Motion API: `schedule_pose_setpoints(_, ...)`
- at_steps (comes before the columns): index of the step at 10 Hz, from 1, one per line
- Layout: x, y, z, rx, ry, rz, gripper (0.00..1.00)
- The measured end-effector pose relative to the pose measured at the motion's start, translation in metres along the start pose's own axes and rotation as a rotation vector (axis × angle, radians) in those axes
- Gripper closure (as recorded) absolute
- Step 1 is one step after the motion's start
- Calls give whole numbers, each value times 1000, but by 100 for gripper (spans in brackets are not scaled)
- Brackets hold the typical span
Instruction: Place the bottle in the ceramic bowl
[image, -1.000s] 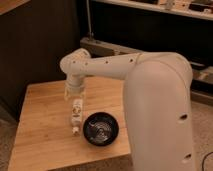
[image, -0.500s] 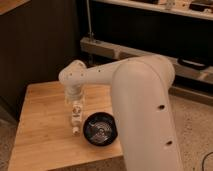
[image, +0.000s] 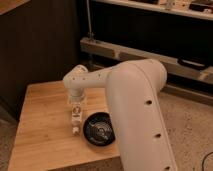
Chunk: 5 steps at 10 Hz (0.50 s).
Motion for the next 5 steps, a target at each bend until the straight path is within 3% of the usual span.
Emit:
schedule_pose_setpoints(4, -1, 13, 24, 8, 46, -49, 35)
schedule_pose_setpoints(5, -1, 16, 30, 6, 60, -65, 39)
